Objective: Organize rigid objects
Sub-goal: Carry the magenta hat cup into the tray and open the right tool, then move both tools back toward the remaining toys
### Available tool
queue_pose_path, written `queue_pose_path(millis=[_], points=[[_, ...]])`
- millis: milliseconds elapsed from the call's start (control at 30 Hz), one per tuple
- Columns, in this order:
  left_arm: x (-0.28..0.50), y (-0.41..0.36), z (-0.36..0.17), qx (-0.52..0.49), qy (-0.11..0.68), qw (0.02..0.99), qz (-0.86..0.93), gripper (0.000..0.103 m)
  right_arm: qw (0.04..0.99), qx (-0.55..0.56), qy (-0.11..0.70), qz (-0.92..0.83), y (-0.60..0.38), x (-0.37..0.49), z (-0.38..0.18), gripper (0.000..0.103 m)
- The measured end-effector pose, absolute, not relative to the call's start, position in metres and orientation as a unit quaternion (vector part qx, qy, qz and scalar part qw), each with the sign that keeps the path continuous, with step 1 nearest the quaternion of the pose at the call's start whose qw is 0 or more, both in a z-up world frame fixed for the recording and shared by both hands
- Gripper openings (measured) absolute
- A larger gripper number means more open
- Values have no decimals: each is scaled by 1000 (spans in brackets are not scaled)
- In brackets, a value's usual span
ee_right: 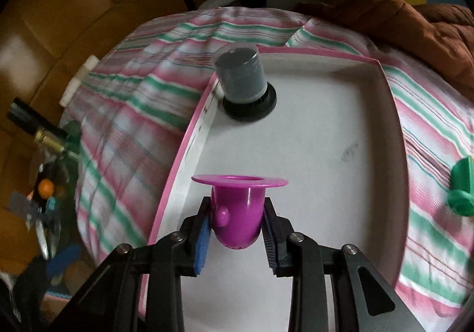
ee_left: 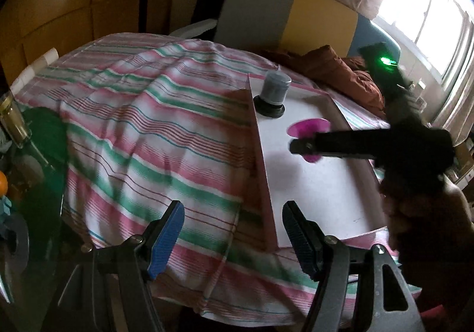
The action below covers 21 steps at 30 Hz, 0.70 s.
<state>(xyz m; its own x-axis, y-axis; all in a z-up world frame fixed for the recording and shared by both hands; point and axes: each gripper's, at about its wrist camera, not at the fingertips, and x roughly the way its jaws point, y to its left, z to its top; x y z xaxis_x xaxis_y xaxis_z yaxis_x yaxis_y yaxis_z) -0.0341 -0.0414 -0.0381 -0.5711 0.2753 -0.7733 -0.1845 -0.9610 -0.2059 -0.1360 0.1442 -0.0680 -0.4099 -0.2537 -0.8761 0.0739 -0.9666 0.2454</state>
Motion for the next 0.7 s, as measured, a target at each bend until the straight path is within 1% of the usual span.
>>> queue_pose_path(millis=[133, 300, 333, 400, 533, 700], points=[[-37, -42, -41, -451, -55, 134, 881, 70, 95, 539, -89, -832, 134, -155, -75, 34], [-38, -46, -46, -463, -66, 133, 874, 70, 99, 533, -87, -836, 126, -158, -77, 36], [-38, -47, -46, -463, -67, 132, 874, 70, 100, 531, -86, -837, 126, -157, -76, 39], [-38, -46, -46, -463, -66, 133, 874, 70, 103, 522, -86, -842, 127, -151, -72, 49], [-38, -43, -44, -462, -58, 125, 876, 70, 105, 506, -84, -852, 131, -137, -62, 59], [-34, -38, -39, -456, -50, 127, 880, 70, 101, 488, -87, -863, 141, -115, -50, 66]])
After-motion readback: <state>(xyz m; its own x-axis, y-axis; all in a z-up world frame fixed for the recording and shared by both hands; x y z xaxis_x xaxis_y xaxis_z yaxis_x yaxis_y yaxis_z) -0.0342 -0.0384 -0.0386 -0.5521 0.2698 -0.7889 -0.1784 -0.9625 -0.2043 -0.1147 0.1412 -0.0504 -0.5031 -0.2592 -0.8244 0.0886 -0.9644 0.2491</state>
